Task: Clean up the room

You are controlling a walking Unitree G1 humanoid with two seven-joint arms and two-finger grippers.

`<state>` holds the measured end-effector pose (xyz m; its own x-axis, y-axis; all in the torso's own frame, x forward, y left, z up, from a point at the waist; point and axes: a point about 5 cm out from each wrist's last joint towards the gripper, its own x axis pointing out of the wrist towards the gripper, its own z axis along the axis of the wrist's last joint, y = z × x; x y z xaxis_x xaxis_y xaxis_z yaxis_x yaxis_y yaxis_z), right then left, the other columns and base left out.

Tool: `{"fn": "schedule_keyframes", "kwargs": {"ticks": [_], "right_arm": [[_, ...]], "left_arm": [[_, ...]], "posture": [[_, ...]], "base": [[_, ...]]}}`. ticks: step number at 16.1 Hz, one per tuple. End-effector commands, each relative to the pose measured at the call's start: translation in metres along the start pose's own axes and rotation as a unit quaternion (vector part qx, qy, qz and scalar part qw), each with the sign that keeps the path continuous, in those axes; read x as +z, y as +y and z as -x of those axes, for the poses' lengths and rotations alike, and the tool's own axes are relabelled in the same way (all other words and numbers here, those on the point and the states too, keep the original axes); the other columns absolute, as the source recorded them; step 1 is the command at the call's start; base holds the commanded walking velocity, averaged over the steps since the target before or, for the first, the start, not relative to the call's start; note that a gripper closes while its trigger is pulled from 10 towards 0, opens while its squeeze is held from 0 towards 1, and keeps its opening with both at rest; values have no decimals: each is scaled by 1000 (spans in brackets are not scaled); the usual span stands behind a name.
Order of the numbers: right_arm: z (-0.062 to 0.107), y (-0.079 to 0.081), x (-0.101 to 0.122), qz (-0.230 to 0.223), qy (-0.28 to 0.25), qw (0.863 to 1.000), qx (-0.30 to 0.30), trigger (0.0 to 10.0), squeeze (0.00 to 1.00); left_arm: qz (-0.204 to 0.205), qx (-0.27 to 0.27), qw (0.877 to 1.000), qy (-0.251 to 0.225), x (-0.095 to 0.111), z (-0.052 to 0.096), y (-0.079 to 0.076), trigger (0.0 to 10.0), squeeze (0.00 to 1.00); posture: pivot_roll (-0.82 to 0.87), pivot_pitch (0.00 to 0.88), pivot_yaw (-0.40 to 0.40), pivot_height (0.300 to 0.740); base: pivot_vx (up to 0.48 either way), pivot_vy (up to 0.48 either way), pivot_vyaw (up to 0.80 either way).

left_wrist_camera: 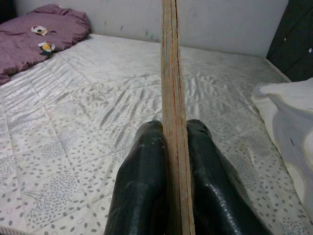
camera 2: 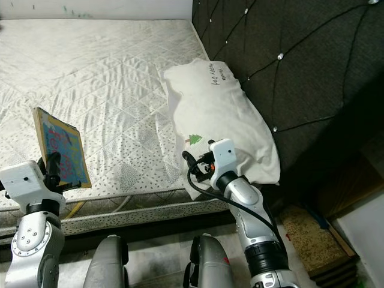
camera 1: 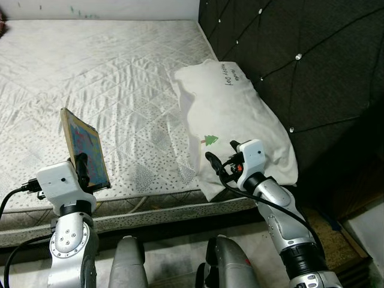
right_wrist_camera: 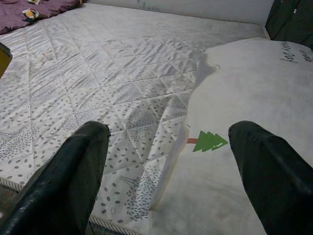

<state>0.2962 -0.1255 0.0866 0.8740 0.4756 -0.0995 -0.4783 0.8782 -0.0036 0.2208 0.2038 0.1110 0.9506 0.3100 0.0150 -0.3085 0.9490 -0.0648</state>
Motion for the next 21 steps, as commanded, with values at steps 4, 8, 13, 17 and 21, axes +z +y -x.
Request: {"fn": "schedule_keyframes", "kwargs": {"ticks": [4,8,13,17,21], "right_arm": [[-1,-3,6,0,-7,1000,2,10000,0],[-1,-2,6,-2,-7,1000,5,10000,0],[-1,-2,6,-2,-7,1000,6,10000,0],[-1,-2,6,-2,-7,1000,7,10000,0],[-1,-2,6,-1,-6,1000,8,10000,0]], "left_arm": [[7,-14,999,-29,11,-3,-4,10000,0],[8,-17,999,-26,10,-3,-6,10000,0],[7,-20,999,-25,10,-4,-7,10000,0],[11,-26,999,-23,10,-4,-8,10000,0],[13,-30,999,-23,9,-5,-10,10000,0]], "posture": [[-1,83,-60,657],[-1,83,-59,657],[-1,82,-59,657],[-2,79,-60,657],[-4,77,-62,657]], "base": [[307,0,0],[328,0,0],[326,0,0],[329,0,0],[480,0,0]]}}
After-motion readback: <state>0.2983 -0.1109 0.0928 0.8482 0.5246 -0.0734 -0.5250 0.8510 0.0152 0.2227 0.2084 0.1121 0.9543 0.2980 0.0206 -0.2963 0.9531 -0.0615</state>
